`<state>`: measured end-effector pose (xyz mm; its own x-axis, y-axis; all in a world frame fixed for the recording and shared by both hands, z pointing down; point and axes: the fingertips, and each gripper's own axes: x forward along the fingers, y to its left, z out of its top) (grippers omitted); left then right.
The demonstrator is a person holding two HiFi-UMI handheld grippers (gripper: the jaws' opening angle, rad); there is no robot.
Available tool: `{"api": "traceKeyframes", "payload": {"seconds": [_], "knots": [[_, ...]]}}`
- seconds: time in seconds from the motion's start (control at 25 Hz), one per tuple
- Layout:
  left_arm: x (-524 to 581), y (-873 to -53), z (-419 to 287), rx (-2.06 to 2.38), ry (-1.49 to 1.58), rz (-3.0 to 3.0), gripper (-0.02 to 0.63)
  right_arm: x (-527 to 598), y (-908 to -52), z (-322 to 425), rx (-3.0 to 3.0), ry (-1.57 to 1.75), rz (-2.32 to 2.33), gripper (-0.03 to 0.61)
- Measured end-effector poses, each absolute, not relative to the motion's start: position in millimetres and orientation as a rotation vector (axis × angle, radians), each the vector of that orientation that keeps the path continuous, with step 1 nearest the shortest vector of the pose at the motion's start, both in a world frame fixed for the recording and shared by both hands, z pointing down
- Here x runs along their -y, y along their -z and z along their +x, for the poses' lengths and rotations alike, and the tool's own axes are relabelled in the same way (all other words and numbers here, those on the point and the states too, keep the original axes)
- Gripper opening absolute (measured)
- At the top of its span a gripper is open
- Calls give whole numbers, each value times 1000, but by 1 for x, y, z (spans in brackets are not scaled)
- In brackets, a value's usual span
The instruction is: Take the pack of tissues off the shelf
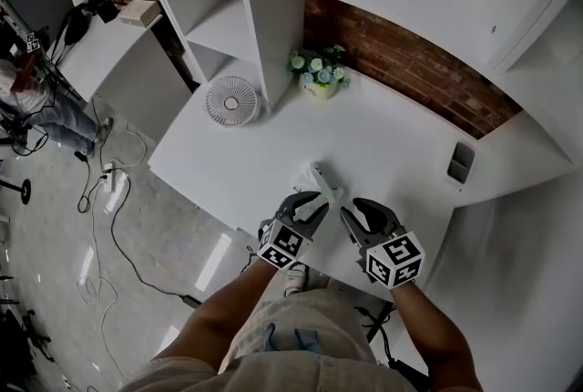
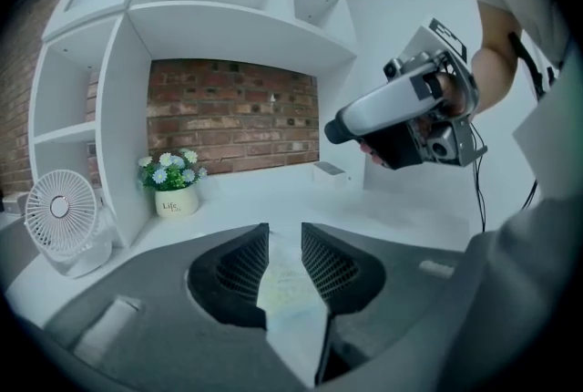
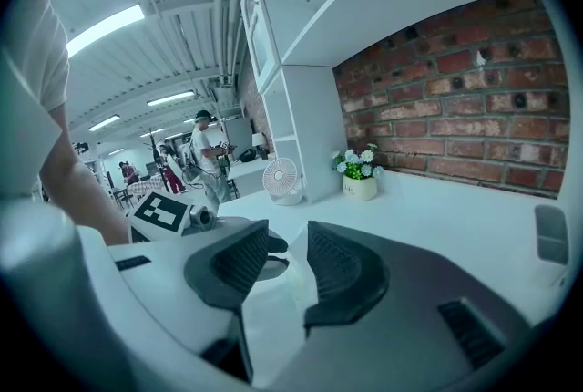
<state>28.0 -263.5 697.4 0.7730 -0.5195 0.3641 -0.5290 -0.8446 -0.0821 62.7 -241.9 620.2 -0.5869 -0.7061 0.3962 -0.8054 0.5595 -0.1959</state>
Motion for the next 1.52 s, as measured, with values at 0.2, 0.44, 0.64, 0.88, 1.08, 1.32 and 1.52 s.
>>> {"api": "traceKeyframes", "payload": {"seconds": [0.2, 0.44, 0.64, 0.88, 1.08, 1.32, 1.52], "knots": [[263, -685, 22, 893, -530, 2901, 104, 237, -616, 60, 2524, -518, 1261, 138], [260, -668, 22, 887, -465, 2886, 104, 231, -618, 56, 2522, -520, 1254, 138], [254, -657, 19, 885, -433, 2875, 97, 223, -616, 53, 2525, -508, 1238, 138], [246, -639, 15, 886, -393, 2868, 42, 217, -610, 53, 2529, -495, 1227, 138], [236, -620, 10, 885, -335, 2849, 11, 207, -604, 47, 2540, -473, 1179, 130], [221, -599, 8, 864, -271, 2848, 9, 190, -594, 45, 2573, -457, 1146, 103], [209, -585, 8, 854, -223, 2840, 9, 183, -581, 46, 2617, -462, 1167, 46]]}}
